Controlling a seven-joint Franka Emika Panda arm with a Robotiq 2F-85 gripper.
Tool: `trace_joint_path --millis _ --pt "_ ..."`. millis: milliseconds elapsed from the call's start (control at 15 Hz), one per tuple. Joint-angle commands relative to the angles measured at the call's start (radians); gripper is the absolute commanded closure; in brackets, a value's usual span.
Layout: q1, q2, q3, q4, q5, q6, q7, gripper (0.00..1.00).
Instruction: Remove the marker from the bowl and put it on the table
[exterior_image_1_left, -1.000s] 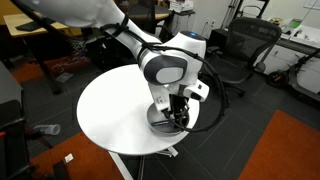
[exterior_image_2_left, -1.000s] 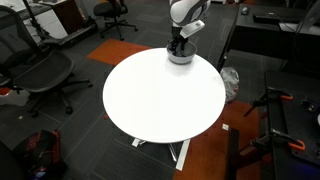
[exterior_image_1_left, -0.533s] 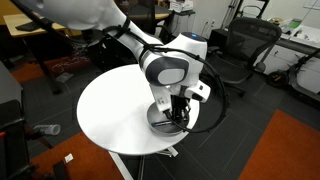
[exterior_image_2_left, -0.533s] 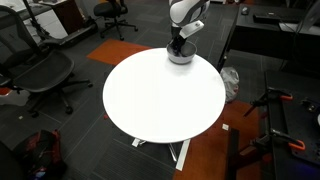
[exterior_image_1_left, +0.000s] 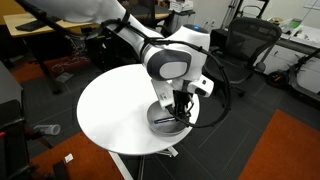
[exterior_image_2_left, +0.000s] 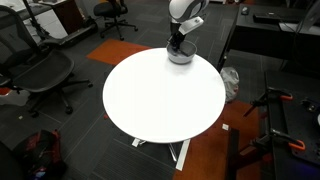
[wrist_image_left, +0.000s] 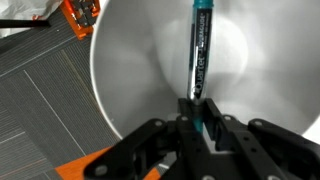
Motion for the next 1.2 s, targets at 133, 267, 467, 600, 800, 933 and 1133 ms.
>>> trace_joint_path --millis 133,267,467,600,800,933,1133 --pt "0.032 -0.157 -0.011 -0.1 -0.026 -0.024 0.005 0.95" --pt "0.046 -0.201 -0.015 -0.129 -0.04 -0.018 0.006 0.95" --pt "0.069 -0.271 -0.01 -0.186 -0.055 -0.011 0.007 0.95" --pt "0.097 -0.307 -0.013 -0.219 -0.069 -0.01 0.028 0.95" --pt "0.139 -0.356 -0.003 -0.275 -0.091 0.004 0.036 0.95" --pt "0.169 -0.373 0.006 -0.299 -0.1 0.014 0.036 0.95" --pt "0.208 -0.377 0.023 -0.311 -0.106 0.016 0.031 0.95"
